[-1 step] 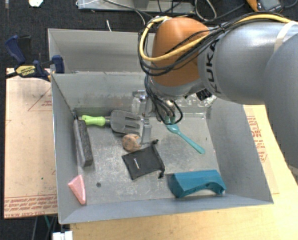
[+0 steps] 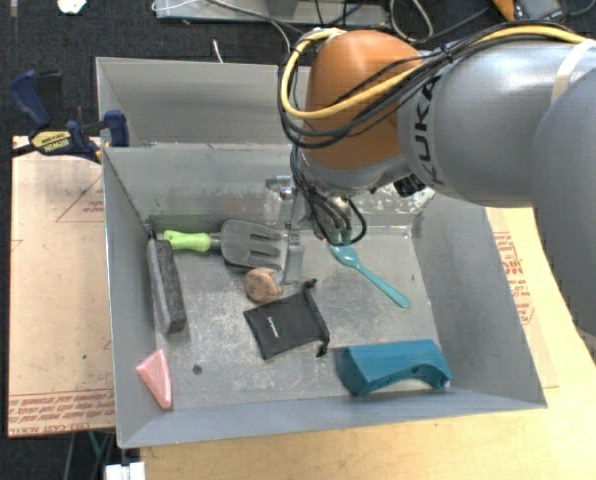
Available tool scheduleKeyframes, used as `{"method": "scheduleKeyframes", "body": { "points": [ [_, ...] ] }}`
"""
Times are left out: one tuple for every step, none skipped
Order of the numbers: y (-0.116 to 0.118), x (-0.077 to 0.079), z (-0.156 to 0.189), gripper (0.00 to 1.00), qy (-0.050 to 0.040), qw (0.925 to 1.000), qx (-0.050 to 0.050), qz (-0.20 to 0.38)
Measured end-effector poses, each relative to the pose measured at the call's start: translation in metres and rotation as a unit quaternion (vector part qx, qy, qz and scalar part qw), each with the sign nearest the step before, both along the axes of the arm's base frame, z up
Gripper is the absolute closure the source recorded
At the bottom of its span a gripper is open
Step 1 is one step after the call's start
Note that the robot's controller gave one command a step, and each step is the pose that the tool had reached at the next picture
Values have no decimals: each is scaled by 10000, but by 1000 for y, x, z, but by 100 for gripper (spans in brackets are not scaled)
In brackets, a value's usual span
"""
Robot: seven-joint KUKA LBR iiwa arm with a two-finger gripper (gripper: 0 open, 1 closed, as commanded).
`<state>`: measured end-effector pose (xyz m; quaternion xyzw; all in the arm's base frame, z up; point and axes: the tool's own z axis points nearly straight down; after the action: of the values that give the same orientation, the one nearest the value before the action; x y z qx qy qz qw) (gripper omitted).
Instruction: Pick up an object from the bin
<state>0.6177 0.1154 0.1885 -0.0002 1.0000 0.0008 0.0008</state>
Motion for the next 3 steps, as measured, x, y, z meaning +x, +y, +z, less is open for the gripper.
{"method": "scheduleKeyframes", "body": {
  "points": [
    [-20,-41,-56,0,-17,9999,9,-99],
    [-27,-54,-79,0,13,10000,0,-65],
    [-47,-60,-84,100,25,9794,9,2020]
  ]
}}
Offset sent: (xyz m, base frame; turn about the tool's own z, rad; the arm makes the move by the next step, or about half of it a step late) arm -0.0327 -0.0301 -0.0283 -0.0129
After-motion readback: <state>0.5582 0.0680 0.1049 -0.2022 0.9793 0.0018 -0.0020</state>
